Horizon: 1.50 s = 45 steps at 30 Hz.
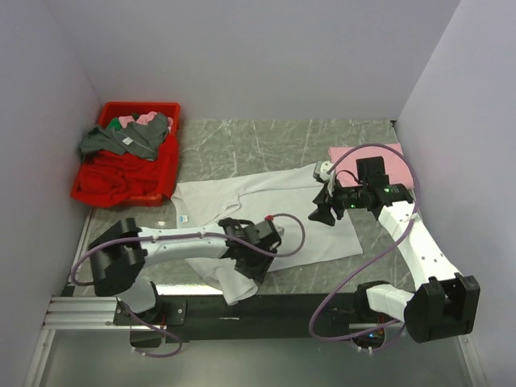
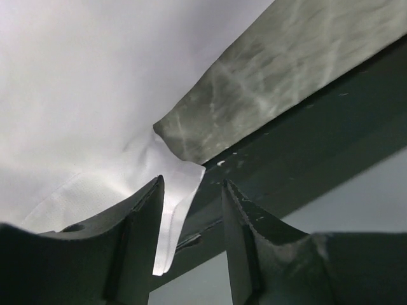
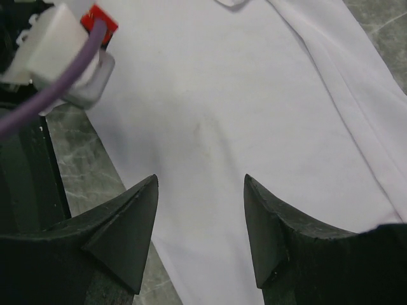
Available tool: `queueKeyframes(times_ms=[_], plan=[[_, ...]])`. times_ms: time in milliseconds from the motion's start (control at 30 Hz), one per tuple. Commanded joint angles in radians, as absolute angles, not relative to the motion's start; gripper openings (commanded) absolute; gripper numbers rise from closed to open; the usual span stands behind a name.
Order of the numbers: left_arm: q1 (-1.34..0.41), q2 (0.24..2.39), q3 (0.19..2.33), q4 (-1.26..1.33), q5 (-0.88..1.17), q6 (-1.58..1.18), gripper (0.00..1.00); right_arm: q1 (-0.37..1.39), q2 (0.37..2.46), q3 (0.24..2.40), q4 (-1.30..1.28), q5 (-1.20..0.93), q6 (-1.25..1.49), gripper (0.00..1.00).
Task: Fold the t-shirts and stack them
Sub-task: Fold the tshirt
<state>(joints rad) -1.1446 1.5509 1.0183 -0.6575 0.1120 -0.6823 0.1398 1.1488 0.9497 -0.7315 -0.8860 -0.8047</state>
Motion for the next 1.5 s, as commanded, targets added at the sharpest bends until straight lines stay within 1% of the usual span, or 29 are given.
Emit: queueKeyframes(times_ms=[0, 133, 233, 333, 400, 433, 467, 500, 533, 600, 633, 667, 733, 767, 800, 867, 933, 1000, 1100, 1167, 1267, 1333, 1467], plan=[[-1.228, 1.614, 1.109, -0.825, -0.049, -0.698, 0.47, 0.127, 1.144, 0.96, -0.746, -0.934, -0.813, 0.63], [-1.296, 1.66, 1.152, -0.894, -0.153, -0.755, 0.52, 0.117, 1.157, 0.966, -0.765, -0.942, -0.821, 0.63], [-1.324, 1.623, 1.154, -0.896, -0.198, -0.819, 0.56, 0.112, 1.157, 0.966, -0.767, -0.943, -0.822, 0.63], [-1.339, 1.516, 1.12, -0.874, -0.244, -0.917, 0.61, 0.112, 1.155, 0.965, -0.767, -0.943, -0.822, 0.63], [-1.339, 1.399, 1.06, -0.868, -0.273, -0.991, 0.65, 0.11, 1.157, 0.963, -0.767, -0.94, -0.825, 0.63], [-1.338, 1.317, 1.002, -0.868, -0.282, -1.088, 0.67, 0.11, 1.16, 0.963, -0.77, -0.939, -0.825, 0.63], [-1.335, 1.275, 0.967, -0.867, -0.285, -1.145, 0.71, 0.109, 1.161, 0.965, -0.772, -0.942, -0.825, 0.63], [-1.318, 1.234, 0.924, -0.856, -0.255, -1.207, 0.71, 0.11, 1.163, 0.963, -0.772, -0.943, -0.824, 0.63], [-1.306, 1.154, 0.838, -0.847, -0.233, -1.324, 0.69, 0.109, 1.164, 0.965, -0.77, -0.94, -0.824, 0.63], [-1.286, 1.073, 0.747, -0.819, -0.19, -1.455, 0.6, 0.11, 1.164, 0.965, -0.765, -0.945, -0.819, 0.63], [-1.285, 0.992, 0.673, -0.805, -0.158, -1.57, 0.52, 0.11, 1.164, 0.966, -0.765, -0.942, -0.816, 0.63], [-1.285, 0.951, 0.64, -0.808, -0.14, -1.627, 0.27, 0.11, 1.164, 0.963, -0.764, -0.942, -0.816, 0.63], [-1.285, 0.847, 0.571, -0.819, -0.1, -1.742, 0.11, 0.11, 1.166, 0.963, -0.764, -0.943, -0.815, 0.63], [-1.285, 0.819, 0.555, -0.828, -0.086, -1.764, 0.07, 0.11, 1.167, 0.962, -0.765, -0.943, -0.815, 0.63], [-1.285, 0.793, 0.543, -0.844, -0.075, -1.776, 0.05, 0.109, 1.169, 0.962, -0.765, -0.943, -0.815, 0.63], [-1.285, 0.744, 0.534, -0.883, -0.063, -1.783, 0.05, 0.109, 1.17, 0.965, -0.765, -0.945, -0.816, 0.63], [-1.285, 0.745, 0.543, -0.935, -0.069, -1.776, 0.05, 0.11, 1.175, 0.965, -0.767, -0.945, -0.818, 0.63], [-1.276, 0.773, 0.538, -0.921, -0.051, -1.758, 0.08, 0.109, 1.175, 0.968, -0.767, -0.948, -0.818, 0.63], [-1.244, 0.876, 0.52, -0.767, -0.006, -1.68, 0.1, 0.11, 1.173, 0.968, -0.768, -0.946, -0.815, 0.63], [-1.232, 0.98, 0.543, -0.721, 0.009, -1.634, 0.1, 0.11, 1.17, 0.971, -0.773, -0.943, -0.816, 0.63], [-1.209, 1.104, 0.618, -0.753, -0.003, -1.565, 0.1, 0.109, 1.16, 0.966, -0.767, -0.945, -0.813, 0.63], [-1.178, 1.155, 0.659, -0.753, -0.058, -1.516, 0.13, 0.109, 1.161, 0.965, -0.765, -0.946, -0.811, 0.63], [-1.036, 1.203, 0.695, -0.666, -0.057, -1.399, 0.13, 0.107, 1.166, 0.973, -0.776, -0.948, -0.819, 0.63]])
